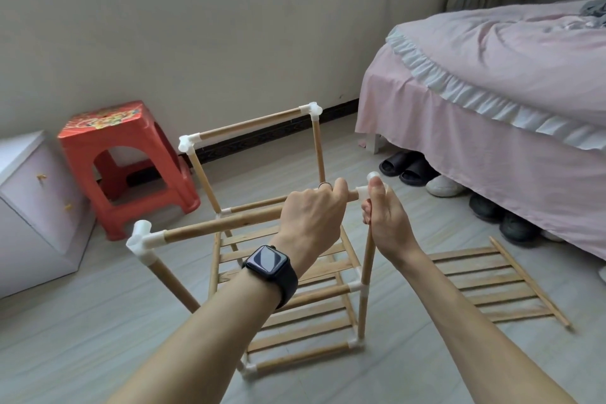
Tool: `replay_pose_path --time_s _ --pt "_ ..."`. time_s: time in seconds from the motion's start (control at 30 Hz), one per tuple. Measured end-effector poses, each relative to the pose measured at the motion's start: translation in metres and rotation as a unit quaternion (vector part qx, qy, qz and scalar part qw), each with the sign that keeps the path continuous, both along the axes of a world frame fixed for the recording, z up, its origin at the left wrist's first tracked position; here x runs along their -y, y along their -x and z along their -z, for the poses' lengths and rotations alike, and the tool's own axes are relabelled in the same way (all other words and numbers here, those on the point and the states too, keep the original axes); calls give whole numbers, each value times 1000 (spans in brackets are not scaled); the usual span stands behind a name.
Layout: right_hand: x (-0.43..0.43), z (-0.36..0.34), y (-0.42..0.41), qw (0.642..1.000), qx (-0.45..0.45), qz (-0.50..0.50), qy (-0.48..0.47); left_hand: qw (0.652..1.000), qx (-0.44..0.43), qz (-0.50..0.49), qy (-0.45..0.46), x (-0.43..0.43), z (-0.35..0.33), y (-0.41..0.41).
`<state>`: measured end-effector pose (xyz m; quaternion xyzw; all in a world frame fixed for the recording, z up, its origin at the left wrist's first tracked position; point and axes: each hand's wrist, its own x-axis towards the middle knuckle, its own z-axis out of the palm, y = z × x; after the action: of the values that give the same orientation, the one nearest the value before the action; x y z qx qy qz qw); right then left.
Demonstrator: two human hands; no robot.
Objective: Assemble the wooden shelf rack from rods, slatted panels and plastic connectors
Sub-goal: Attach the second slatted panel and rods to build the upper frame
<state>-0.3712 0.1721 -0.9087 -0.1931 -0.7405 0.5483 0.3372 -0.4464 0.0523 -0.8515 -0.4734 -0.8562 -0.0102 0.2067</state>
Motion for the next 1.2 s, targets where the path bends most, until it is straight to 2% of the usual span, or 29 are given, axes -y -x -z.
replay_pose_path --time_s 0.27,0.77,0.93,1.03,1.2 --pt "-9 -14 -7 997 11 -75 4 999 28 26 13 6 -4 4" --pt "-16 -19 -1 993 56 -66 84 1000 -13 11 14 -1 -2 6" --pt "-12 -16 0 995 37 -54 75 997 52 50 21 5 -11 15" --pt "-9 -14 0 995 21 -64 70 996 78 15 44 24 -16 29" --pt "2 -15 4 995 9 -76 64 997 58 -50 6 30 -11 28"
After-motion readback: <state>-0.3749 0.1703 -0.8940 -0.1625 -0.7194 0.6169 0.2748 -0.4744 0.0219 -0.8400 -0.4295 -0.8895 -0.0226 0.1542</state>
